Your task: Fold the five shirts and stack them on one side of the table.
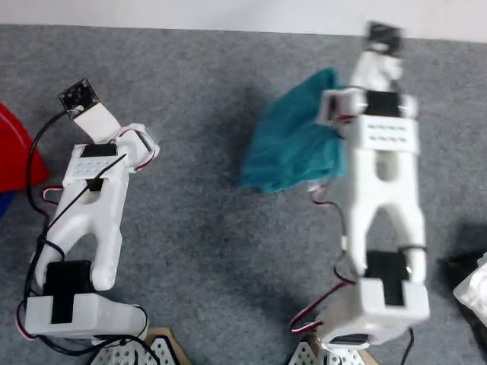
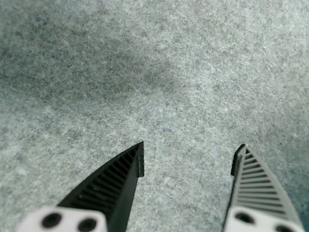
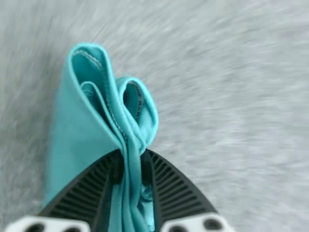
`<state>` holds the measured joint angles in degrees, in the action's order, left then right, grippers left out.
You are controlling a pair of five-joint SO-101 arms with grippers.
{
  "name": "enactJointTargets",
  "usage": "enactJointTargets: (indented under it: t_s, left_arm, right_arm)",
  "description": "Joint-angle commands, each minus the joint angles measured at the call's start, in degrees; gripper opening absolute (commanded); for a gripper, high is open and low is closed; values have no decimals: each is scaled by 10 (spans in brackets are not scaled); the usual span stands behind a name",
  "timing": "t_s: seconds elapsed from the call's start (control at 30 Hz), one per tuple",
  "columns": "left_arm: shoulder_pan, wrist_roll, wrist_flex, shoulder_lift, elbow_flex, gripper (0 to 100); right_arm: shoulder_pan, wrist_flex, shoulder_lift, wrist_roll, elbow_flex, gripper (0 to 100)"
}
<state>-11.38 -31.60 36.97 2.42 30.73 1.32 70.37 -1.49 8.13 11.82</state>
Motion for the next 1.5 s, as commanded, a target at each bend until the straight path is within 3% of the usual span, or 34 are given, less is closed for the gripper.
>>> enactJointTargets:
  t_s: [0.0, 0.17, 0.63, 1.13, 1.3, 1.47]
  left_arm:
    - [-6, -4, -10, 3, -2, 302]
    - [-5, -2, -10, 3, 0, 302]
    - [-1, -2, -10, 3, 7, 302]
    - [-1, -1, -11, 3, 13, 302]
    - [-1, -1, -11, 3, 14, 302]
    - [-1, -1, -11, 3, 15, 302]
  right_arm:
    - [69, 31, 80, -37, 14, 7]
    - [196, 73, 88, -47, 13, 7]
    - [466, 77, 94, -209, 20, 7]
    - [584, 73, 192, -320, 44, 7]
    - [600, 60, 197, -324, 44, 7]
    - [663, 27, 196, -324, 40, 7]
